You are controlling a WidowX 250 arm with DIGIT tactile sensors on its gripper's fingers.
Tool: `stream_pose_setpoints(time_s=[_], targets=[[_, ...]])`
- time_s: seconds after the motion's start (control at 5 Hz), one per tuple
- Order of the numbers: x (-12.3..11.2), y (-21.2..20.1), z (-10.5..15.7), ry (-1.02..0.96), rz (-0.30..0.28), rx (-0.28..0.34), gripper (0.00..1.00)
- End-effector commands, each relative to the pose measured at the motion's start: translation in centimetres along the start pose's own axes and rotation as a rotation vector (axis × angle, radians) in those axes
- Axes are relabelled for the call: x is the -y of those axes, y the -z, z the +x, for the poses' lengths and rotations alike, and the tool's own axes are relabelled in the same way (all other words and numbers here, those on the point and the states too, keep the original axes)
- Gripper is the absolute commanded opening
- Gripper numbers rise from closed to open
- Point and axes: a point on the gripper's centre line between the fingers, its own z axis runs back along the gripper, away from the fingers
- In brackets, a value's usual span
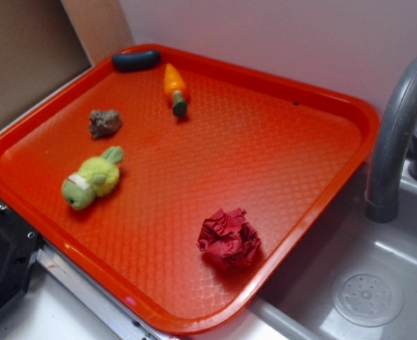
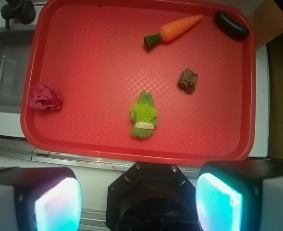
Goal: Grab the red paper.
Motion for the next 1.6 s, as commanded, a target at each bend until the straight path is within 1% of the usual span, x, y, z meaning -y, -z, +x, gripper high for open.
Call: stream_pose_setpoints(time_s=[0.0,0.2,0.4,0.6,0.8,1.0,1.2,1.4], targets=[[0.0,0.0,0.0,0.0,0.0,0.0,1.0],[0.4,1.4,0.7,0.09,-0.019,0.054,1.0],[1.0,3.5,2.1,0.231,-0.038,0.114,1.0],[1.0,8.1,6.4,0.476,-0.142,0.225,1.0],[3.2,10.3,7.7,0.716,-0.232,0.276,1.0],[5.8,11.9,8.1,0.894,-0.282,0.327,1.0],[8.8,12.6,6.7,1.003,-0.326,0.323,1.0],[11.9,14.0,5.3,1.101,-0.353,0.303,1.0]])
